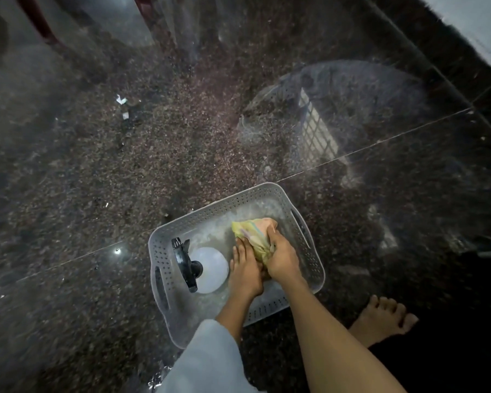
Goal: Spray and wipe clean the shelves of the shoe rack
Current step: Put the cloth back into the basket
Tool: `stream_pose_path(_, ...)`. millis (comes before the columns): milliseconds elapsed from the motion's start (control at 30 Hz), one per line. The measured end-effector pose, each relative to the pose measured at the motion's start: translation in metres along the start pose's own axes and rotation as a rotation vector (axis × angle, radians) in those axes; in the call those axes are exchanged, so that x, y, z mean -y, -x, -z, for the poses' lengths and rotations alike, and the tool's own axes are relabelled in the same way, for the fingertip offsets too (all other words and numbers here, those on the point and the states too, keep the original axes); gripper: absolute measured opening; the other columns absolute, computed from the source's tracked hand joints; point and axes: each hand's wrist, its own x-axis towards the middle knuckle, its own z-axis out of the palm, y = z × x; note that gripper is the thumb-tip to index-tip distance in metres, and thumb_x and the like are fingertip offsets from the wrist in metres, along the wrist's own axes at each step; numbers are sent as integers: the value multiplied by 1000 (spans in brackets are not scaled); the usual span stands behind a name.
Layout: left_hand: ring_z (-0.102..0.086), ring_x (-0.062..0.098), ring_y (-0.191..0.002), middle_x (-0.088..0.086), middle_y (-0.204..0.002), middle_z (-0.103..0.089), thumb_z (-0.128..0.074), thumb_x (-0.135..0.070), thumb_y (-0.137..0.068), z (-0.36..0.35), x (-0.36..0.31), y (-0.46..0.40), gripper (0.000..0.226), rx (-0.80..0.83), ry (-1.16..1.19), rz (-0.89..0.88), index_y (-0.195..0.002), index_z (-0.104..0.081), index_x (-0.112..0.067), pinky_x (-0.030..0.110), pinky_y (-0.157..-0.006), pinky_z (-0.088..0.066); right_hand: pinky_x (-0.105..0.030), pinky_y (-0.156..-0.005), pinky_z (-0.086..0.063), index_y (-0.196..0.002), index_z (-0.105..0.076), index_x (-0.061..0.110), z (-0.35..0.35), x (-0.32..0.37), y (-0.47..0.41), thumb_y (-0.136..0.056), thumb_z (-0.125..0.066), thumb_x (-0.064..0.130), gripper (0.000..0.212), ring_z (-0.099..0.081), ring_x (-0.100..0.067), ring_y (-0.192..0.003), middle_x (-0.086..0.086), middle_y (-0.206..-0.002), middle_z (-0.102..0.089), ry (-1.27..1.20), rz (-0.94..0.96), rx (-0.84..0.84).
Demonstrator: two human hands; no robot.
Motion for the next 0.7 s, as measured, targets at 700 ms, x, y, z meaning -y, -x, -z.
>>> stream_pose_path(700, -4, 32, -145, 21, -156, 12, -57, -24, -92, 31, -17, -27, 92, 261, -28, 152, -146, 12, 2, 36, -118, -11, -34, -110, -32, -150, -29, 23, 25, 23, 15, -104, -34, 27, 47, -41, -34, -132, -18, -149, -36, 291, 24, 173)
